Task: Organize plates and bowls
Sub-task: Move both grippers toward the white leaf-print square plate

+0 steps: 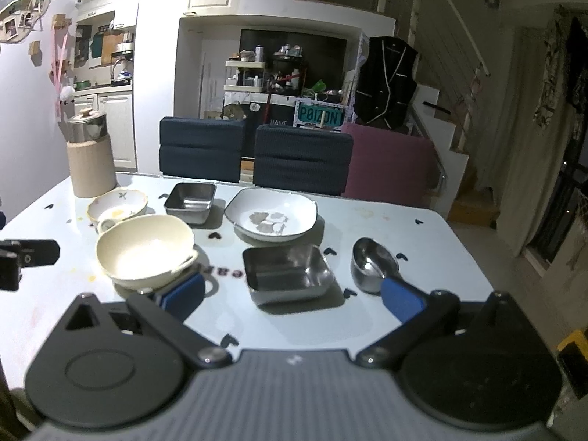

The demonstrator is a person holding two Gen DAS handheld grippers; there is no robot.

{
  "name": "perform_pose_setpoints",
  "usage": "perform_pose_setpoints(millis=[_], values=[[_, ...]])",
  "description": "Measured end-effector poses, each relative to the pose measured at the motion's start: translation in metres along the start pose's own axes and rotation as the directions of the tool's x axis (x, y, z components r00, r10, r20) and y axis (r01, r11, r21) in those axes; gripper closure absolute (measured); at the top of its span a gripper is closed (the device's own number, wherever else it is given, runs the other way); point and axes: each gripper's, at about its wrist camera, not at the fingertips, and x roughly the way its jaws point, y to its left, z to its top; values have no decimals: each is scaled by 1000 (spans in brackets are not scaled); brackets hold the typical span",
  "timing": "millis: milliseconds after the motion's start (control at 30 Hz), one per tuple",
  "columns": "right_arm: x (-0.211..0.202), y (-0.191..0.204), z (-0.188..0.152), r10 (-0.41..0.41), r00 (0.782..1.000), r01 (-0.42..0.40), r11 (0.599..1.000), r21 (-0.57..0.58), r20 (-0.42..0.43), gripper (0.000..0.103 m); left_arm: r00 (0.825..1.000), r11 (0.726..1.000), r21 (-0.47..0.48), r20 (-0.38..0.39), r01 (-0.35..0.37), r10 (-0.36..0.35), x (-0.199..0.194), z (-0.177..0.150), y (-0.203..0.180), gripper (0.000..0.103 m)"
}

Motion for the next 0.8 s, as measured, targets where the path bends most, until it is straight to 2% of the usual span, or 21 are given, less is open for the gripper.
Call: perform_pose_setpoints(millis=[133,367,800], values=[[15,-6,14,-21,1000,20,1000,10,23,0,1000,1000,5,18,-17,16,15,16,1,0],[49,-12,35,-37,998,37,999,-3,42,0,1000,999,33,30,-5,4,45,41,-1,0],[119,-24,66,-13,1000,12,998,65,14,0,999,999,43,22,25,-26,105,69,-9,0]])
